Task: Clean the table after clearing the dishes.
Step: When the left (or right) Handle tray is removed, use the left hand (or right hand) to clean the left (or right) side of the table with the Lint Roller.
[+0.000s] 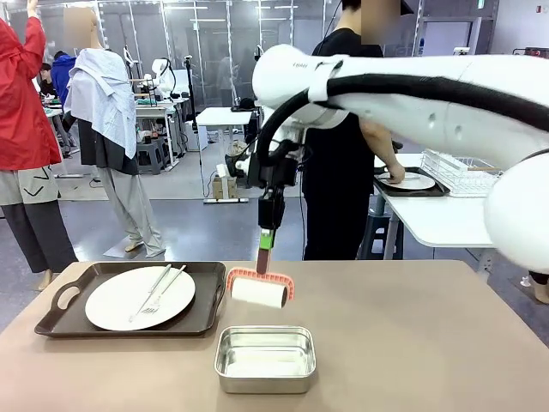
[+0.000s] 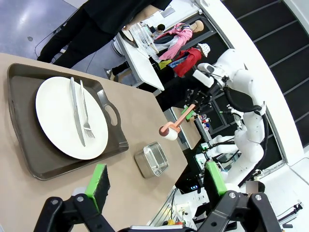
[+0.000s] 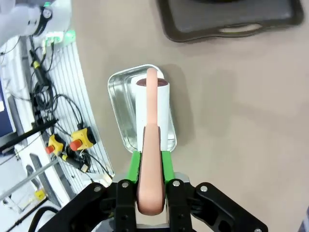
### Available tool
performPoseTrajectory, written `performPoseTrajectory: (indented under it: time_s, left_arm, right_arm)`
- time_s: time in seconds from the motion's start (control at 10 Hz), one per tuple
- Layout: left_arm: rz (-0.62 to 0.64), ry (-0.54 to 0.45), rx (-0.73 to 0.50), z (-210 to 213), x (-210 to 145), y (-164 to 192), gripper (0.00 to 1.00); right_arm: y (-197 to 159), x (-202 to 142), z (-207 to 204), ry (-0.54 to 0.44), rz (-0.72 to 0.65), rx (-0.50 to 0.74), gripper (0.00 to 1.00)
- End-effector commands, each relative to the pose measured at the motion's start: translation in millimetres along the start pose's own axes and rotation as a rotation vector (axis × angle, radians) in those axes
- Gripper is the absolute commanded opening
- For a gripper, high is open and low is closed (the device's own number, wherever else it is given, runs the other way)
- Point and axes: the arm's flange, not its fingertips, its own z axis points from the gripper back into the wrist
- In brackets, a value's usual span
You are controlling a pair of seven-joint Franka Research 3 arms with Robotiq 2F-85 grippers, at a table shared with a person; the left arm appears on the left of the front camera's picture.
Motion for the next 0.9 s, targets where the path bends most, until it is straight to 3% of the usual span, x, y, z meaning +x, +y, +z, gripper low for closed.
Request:
performPoseTrajectory:
  time_s: [0.0, 0.3, 0.5, 0.6, 0.8]
  left_arm:
    - [-0.002, -0.004, -0.001, 2.7, -0.5, -1.3, 1.00]
    - [-0.002, -0.004, -0.001, 2.7, -0.5, -1.3, 1.00]
    - [-0.002, -0.004, -0.001, 2.7, -0.5, -1.3, 1.00]
    - [-0.002, -0.004, -0.001, 2.7, -0.5, -1.3, 1.00]
    - [-0.002, -0.004, -0.001, 2.7, -0.5, -1.3, 1.00]
  right_arm:
    - [11.4, -65.3, -13.3, -0.126, -0.197, -0.059, 0.00]
    - [-34.0, -166.8, -23.8, -0.419, -0.500, -0.011, 0.00]
    - [-53.1, -215.6, -45.8, -0.551, -0.649, 0.041, 0.00]
    - [-62.7, -234.6, -55.7, -0.625, -0.721, 0.061, 0.00]
    - [-79.4, -236.1, -76.1, -0.663, -0.764, 0.089, 0.00]
